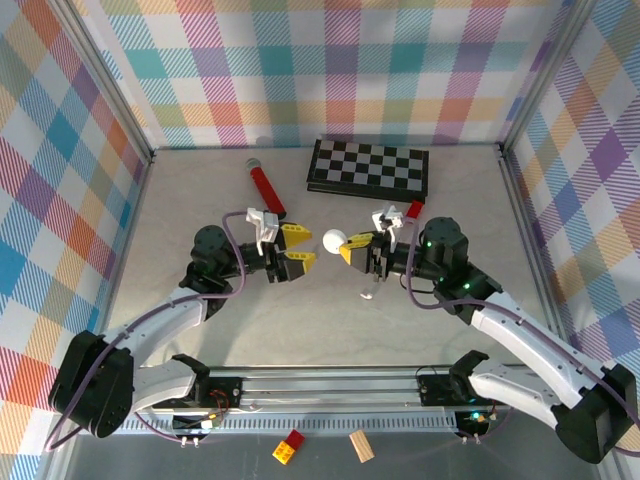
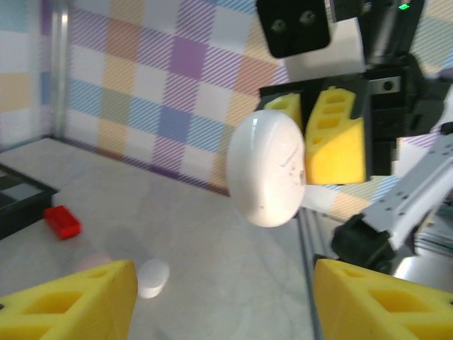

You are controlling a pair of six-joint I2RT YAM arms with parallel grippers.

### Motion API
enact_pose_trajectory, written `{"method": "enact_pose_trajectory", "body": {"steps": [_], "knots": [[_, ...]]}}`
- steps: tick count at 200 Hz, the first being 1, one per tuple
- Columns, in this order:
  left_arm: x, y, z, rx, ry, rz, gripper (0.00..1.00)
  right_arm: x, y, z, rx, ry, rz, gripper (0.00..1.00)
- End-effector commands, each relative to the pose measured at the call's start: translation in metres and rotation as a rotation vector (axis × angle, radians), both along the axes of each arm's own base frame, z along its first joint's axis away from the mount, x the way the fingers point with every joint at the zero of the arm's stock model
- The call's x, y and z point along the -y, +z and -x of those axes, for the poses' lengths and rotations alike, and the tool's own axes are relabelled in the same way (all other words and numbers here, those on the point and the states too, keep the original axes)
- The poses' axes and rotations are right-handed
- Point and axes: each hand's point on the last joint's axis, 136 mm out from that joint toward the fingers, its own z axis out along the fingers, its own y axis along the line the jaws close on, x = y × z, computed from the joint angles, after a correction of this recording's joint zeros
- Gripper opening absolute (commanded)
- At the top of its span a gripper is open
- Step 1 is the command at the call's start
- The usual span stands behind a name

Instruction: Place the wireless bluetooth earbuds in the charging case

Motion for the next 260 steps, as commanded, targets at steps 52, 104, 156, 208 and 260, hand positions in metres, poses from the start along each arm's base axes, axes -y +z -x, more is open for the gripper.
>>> {"method": "enact_pose_trajectory", "body": {"steps": [52,104,156,208,260], "knots": [[0.019,0.036,0.03,0.086,-0.183,0.063,0.58,-0.012,0.015,0.012,0.058,0.13,-0.104,0.17],[0.027,0.041,0.029,0.091,-0.207,0.094,0.47,-0.013,0.015,0.015,0.052,0.153,-0.109,0.17],[0.03,0.041,0.029,0.095,-0.216,0.107,0.41,-0.014,0.008,0.016,0.039,0.164,-0.086,0.17],[0.031,0.039,0.03,0.094,-0.225,0.1,0.19,-0.013,0.008,0.016,0.043,0.158,-0.08,0.19],[0.032,0.027,0.03,0.13,-0.209,0.043,0.13,-0.005,0.011,0.003,0.025,0.05,-0.063,0.49]]}}
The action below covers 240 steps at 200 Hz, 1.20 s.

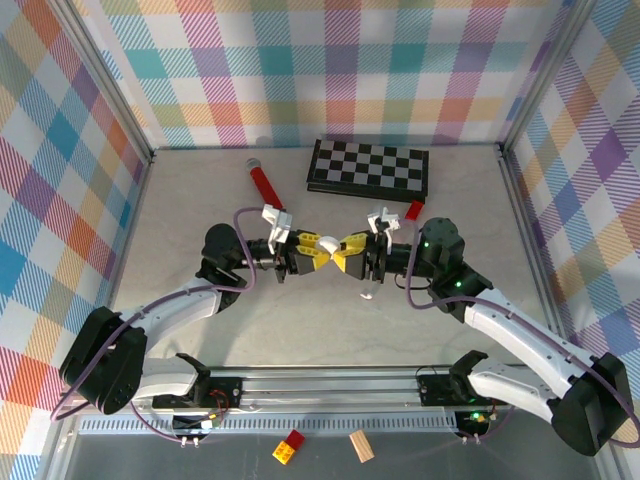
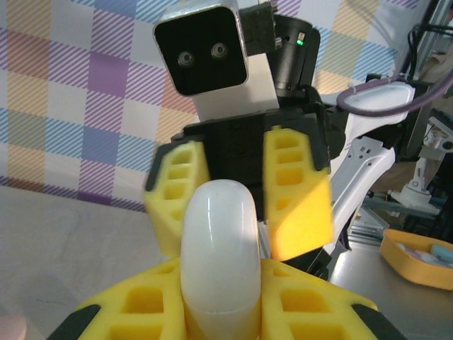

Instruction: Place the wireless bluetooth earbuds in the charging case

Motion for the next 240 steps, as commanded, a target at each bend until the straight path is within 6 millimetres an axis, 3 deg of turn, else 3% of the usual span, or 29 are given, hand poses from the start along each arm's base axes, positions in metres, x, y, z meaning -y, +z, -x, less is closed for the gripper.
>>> {"method": "enact_pose_trajectory", "body": {"steps": [1,45,111,167,185,205,240], "knots": [[0.002,0.007,0.008,0.103,-0.022,-0.01,0.13,0.006,0.01,-0.008,0.012,-0.073,0.002,0.49],[0.004,-0.013,0.022,0.21,-0.006,-0.161,0.15,0.011,-0.013,-0.037,-0.083,-0.216,0.131,0.56],[0.002,-0.02,0.028,0.246,-0.002,-0.182,0.15,0.012,-0.006,-0.044,-0.097,-0.249,0.13,0.61],[0.002,-0.029,0.024,0.237,0.012,-0.213,0.15,0.018,0.013,-0.026,-0.043,-0.215,0.081,0.68],[0.002,-0.029,0.023,0.221,0.013,-0.217,0.15,0.017,0.014,-0.012,-0.006,-0.148,0.074,0.71],[0.003,-0.026,0.025,0.207,-0.008,-0.209,0.15,0.009,0.007,0.009,0.007,-0.006,0.088,0.69],[0.004,-0.019,0.028,0.184,-0.031,-0.202,0.15,-0.003,-0.002,0.024,-0.005,0.12,0.111,0.61]]}}
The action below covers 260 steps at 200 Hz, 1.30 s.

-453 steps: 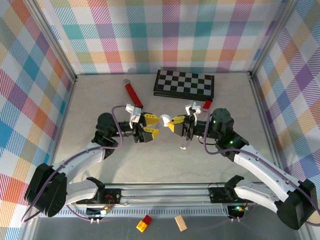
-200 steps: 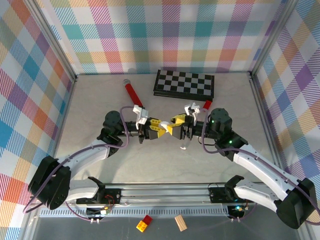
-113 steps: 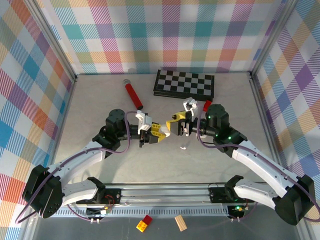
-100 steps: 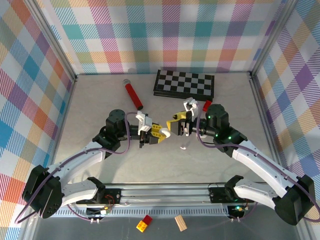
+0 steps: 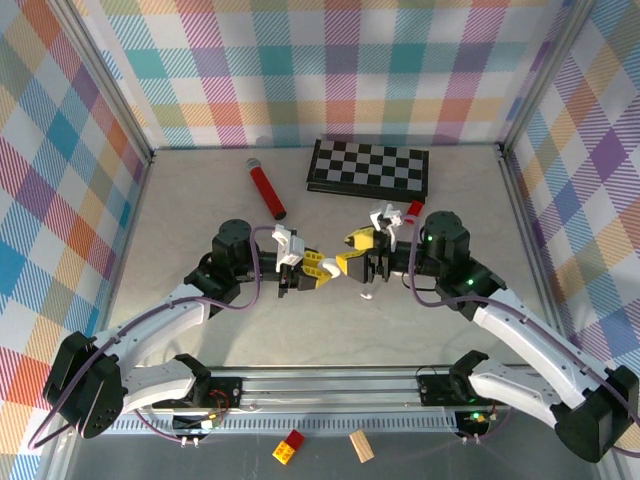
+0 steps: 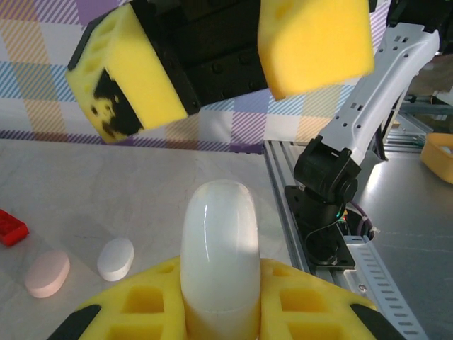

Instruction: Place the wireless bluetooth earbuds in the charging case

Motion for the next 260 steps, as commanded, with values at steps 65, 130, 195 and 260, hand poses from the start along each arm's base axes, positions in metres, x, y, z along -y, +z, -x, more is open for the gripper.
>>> {"method": "enact_pose_trajectory", "body": {"steps": [65,130,195,260], "knots": [[0.006,0.023,0.006,-0.094,-0.067,0.022,0.16,-0.021,-0.017,0.021,0.03,0.189,0.072,0.34],[0.003,0.015,0.011,-0.084,-0.074,-0.005,0.17,-0.017,-0.005,0.017,0.076,0.135,0.046,0.47],[0.002,0.02,0.01,-0.073,-0.057,0.009,0.19,-0.019,-0.008,0.019,0.058,0.161,0.041,0.17],[0.004,0.026,0.002,-0.102,-0.022,0.067,0.42,-0.014,0.001,0.016,0.103,0.119,0.023,0.13]]}}
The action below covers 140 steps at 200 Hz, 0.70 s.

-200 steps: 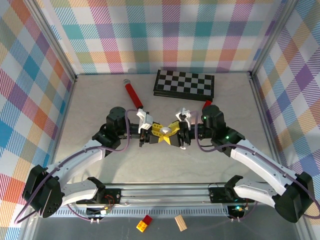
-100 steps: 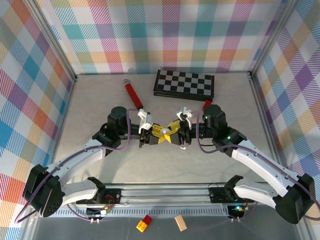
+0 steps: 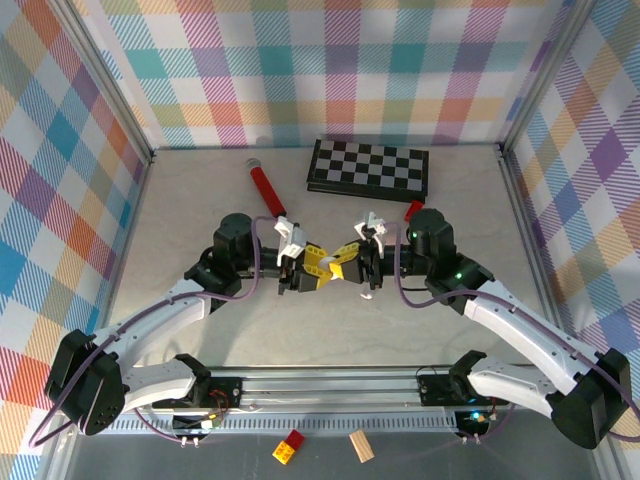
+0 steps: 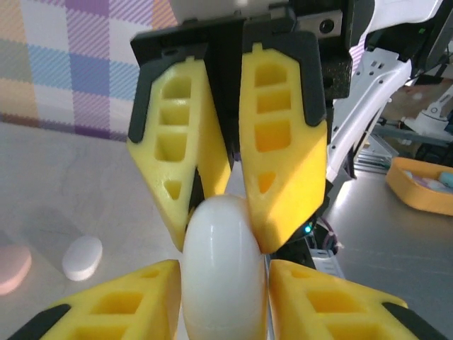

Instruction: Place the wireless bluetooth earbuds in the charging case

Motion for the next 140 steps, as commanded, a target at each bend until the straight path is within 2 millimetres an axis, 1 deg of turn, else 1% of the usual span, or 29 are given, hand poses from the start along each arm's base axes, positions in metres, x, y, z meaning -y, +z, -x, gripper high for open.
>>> {"method": "enact_pose_trajectory", "body": {"steps": [1,11,39,61,77,103,140], "knots": [[0.001,0.013,0.001,0.026,0.004,0.06,0.42,0.001,0.016,0.003,0.054,-0.004,-0.039,0.13],[0.001,0.013,0.001,0.018,0.004,0.063,0.47,0.002,0.016,0.001,0.061,-0.016,-0.042,0.13],[0.001,0.01,0.001,0.005,0.001,0.059,0.53,0.005,0.021,-0.003,0.084,-0.05,-0.059,0.13],[0.001,0.009,0.001,-0.002,0.002,0.057,0.54,0.006,0.027,-0.002,0.101,-0.058,-0.078,0.13],[0.002,0.01,0.0,-0.006,0.002,0.062,0.51,0.006,0.028,-0.002,0.105,-0.058,-0.083,0.13],[0.003,0.014,0.0,-0.008,-0.006,0.076,0.41,0.005,0.025,-0.001,0.093,-0.046,-0.078,0.13],[0.005,0.015,-0.001,-0.018,-0.024,0.08,0.4,0.004,0.023,0.0,0.086,-0.037,-0.072,0.13]]}}
